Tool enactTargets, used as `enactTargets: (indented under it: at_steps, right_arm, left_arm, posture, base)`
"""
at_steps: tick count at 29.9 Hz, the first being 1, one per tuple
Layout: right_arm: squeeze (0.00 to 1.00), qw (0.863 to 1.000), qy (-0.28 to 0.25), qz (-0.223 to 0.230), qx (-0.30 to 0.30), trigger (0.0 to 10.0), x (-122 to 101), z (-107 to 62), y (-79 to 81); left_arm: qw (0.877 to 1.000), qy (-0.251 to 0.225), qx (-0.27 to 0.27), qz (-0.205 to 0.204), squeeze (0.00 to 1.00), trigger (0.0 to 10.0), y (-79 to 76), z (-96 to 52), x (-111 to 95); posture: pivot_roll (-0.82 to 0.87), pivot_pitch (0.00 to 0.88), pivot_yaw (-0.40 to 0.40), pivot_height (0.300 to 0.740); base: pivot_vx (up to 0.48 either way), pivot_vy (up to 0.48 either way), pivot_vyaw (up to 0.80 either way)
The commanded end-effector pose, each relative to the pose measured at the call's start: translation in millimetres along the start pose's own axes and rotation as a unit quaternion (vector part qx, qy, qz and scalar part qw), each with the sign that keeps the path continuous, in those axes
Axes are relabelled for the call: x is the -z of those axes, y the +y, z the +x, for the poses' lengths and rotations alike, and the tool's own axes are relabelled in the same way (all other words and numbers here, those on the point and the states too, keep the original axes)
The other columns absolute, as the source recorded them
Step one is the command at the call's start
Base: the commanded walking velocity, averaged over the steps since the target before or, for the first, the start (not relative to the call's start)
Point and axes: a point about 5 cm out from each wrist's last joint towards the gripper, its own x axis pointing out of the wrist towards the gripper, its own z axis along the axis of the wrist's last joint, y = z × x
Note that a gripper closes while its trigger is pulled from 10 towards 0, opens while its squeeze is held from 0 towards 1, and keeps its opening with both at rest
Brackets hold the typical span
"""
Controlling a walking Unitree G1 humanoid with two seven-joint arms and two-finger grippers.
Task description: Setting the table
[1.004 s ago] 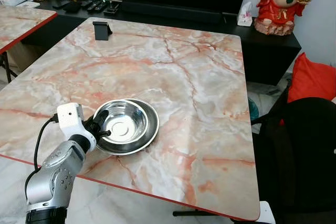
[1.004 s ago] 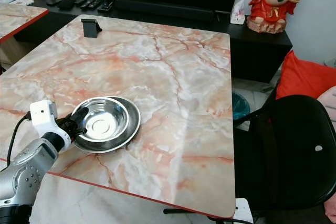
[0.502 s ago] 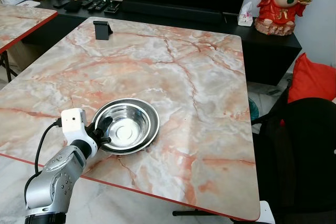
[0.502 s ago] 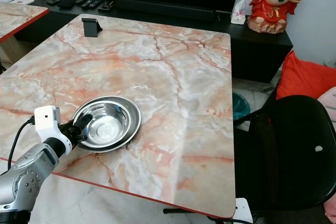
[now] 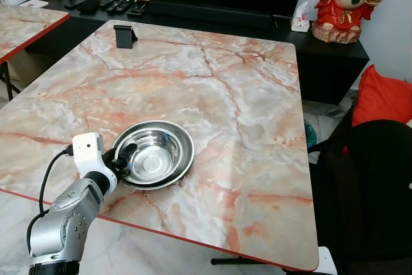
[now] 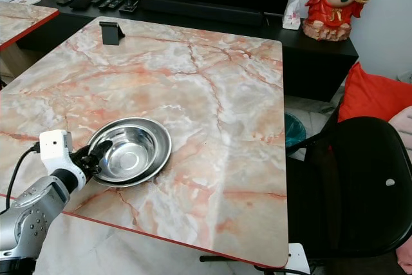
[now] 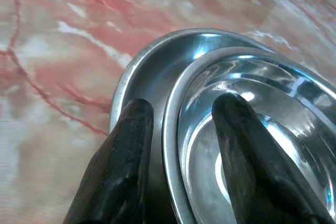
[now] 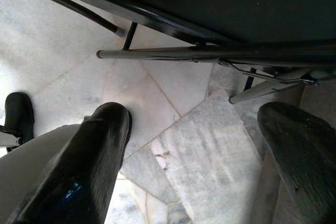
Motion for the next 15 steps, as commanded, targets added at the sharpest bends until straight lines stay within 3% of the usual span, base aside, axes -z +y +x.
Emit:
enactTargets:
  at_steps: [1, 8, 15]
  right_arm:
    - [0.00, 1.000, -0.002, -0.005, 0.003, 10.0, -3, 0.1, -3.1]
    - [0.00, 1.000, -0.002, -0.005, 0.003, 10.0, -3, 0.1, -3.4]
    - [0.00, 1.000, -0.001, -0.006, 0.003, 10.0, -3, 0.0, -3.3]
  left_arm:
    - [1.000, -0.007, -0.003, 0.006, 0.00, 10.0, 0.5, -0.2, -7]
    - [1.000, -0.007, 0.006, 0.021, 0.00, 10.0, -5.9, 1.1, -8]
    - [0.998, -0.042, 0.029, 0.023, 0.00, 10.0, -16.8, 2.7, -25]
  posture:
    - [0.10, 0.000, -0.068, 0.740]
    - [0.10, 0.000, -0.070, 0.740]
    - [0.10, 0.000, -0.071, 0.740]
  base:
    - [0.000, 0.000, 0.00]
    - [0.000, 0.000, 0.00]
    - [0.000, 0.000, 0.00]
